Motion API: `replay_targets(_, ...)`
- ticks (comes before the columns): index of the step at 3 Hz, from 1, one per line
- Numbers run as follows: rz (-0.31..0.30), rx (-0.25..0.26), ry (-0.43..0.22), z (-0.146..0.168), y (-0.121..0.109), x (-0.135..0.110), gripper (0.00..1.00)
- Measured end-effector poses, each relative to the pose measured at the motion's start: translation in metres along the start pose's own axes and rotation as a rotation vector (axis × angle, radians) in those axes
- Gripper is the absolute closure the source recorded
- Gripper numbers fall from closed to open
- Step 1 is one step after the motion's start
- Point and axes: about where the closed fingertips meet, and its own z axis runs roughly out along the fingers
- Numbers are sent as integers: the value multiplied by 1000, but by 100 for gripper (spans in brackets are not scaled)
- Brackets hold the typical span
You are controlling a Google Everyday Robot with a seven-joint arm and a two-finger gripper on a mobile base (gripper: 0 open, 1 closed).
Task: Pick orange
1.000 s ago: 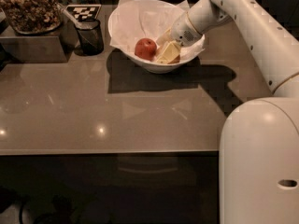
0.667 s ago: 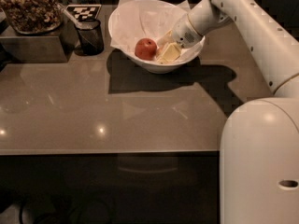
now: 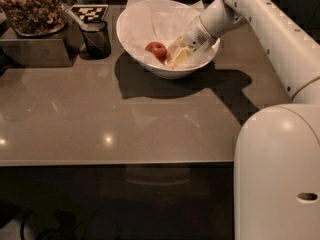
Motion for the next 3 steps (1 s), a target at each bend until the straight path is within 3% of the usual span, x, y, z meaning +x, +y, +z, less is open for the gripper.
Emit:
replay_targets(2,-14,1,10,-2,0,0,87)
replay_targets(3,-16,-16,-61,-12,3,-10,100)
